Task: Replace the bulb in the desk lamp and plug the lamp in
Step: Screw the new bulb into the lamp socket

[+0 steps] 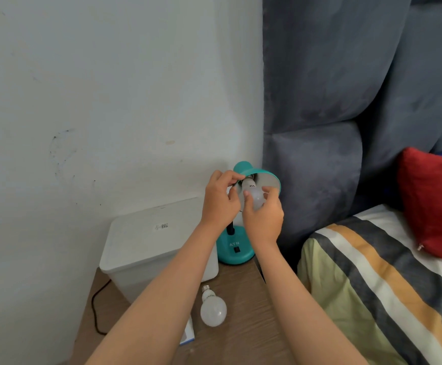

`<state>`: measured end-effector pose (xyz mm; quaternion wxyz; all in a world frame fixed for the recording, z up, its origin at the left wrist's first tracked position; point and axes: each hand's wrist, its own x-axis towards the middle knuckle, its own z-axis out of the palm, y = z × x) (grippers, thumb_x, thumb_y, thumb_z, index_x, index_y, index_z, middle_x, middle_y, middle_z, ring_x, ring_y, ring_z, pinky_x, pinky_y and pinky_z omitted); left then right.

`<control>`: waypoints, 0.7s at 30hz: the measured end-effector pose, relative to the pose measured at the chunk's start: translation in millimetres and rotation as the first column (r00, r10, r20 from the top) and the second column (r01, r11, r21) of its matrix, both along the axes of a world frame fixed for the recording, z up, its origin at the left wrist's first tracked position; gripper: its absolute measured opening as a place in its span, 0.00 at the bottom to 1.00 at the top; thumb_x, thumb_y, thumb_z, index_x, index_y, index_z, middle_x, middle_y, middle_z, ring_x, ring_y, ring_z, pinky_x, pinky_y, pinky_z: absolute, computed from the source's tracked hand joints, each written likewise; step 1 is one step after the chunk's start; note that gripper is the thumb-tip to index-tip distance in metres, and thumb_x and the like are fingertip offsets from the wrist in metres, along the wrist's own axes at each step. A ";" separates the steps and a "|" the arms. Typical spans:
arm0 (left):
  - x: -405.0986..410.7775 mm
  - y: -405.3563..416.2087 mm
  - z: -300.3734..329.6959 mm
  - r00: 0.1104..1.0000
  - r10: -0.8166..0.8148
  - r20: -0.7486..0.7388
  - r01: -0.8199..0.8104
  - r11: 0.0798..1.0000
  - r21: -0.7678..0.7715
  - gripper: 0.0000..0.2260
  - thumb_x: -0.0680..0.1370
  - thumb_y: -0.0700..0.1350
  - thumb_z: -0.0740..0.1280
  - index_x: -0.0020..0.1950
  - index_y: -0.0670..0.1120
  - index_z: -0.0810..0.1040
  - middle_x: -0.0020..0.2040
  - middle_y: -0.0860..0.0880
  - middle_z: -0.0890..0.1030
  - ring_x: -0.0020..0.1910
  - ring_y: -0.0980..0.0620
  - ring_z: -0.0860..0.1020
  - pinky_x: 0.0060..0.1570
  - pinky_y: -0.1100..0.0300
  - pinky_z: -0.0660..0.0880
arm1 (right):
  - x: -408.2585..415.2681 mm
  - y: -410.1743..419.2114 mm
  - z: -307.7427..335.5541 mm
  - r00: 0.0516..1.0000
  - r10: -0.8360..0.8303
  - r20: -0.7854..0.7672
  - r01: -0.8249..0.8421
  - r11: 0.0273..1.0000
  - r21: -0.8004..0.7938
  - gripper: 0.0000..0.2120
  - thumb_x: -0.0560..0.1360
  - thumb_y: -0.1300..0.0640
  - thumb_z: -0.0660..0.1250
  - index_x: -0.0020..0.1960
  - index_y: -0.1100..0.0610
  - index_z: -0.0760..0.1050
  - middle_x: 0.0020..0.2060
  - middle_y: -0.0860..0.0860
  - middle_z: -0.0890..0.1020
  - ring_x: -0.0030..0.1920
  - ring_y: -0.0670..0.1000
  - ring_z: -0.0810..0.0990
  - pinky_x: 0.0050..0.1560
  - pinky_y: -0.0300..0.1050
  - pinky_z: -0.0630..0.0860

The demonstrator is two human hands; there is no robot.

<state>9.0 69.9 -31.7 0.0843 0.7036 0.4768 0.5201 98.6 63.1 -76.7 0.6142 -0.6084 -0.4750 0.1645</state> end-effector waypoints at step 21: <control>-0.7 3.9 2.3 1.000 0.009 0.000 -0.009 1.000 -0.007 0.16 0.72 0.28 0.60 0.52 0.45 0.79 0.48 0.46 0.74 0.47 0.56 0.75 0.51 0.79 0.68 | 31.6 4.8 20.4 0.961 0.182 0.208 -0.188 0.982 0.006 0.23 0.70 0.56 0.71 0.63 0.54 0.71 0.55 0.56 0.80 0.54 0.57 0.78 0.52 0.43 0.72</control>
